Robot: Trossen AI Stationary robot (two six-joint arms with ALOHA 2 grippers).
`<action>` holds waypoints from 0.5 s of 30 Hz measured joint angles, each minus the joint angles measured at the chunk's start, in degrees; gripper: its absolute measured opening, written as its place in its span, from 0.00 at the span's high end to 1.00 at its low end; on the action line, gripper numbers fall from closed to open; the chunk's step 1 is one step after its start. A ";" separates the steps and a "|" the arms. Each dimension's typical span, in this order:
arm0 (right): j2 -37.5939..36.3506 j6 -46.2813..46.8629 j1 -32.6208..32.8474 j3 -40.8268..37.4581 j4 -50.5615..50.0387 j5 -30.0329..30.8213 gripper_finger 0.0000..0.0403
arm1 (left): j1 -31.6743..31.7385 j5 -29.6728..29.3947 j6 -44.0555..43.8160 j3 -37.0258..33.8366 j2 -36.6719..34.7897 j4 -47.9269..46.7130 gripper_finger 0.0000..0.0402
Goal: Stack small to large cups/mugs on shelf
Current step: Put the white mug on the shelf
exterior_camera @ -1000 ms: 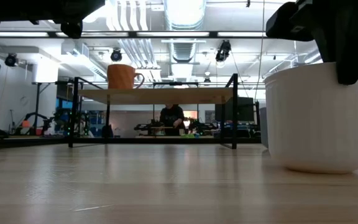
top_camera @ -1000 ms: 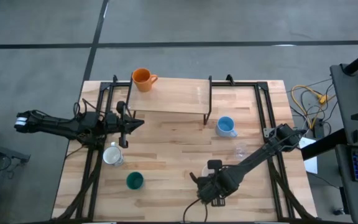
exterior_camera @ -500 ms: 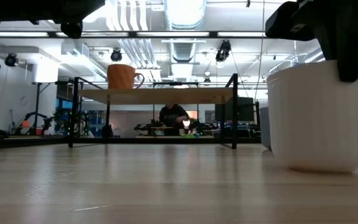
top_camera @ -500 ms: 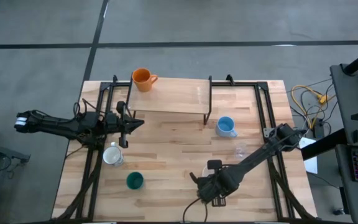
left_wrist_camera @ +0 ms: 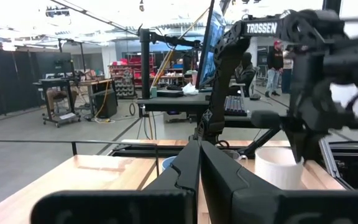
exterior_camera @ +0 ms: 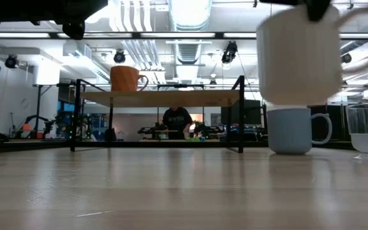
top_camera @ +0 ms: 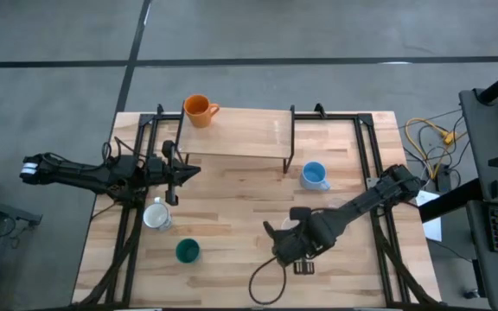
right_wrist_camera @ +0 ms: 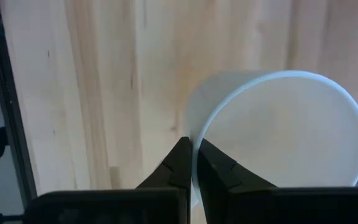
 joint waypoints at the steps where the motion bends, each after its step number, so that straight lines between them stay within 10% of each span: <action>1: 0.15 -0.66 -0.60 1.45 -1.55 0.05 0.98 | 0.00 0.00 0.00 0.00 0.00 0.01 1.00; 15: 0.78 -15.36 -11.83 16.12 -9.18 0.13 0.98 | -0.02 0.00 0.00 0.00 0.00 0.12 1.00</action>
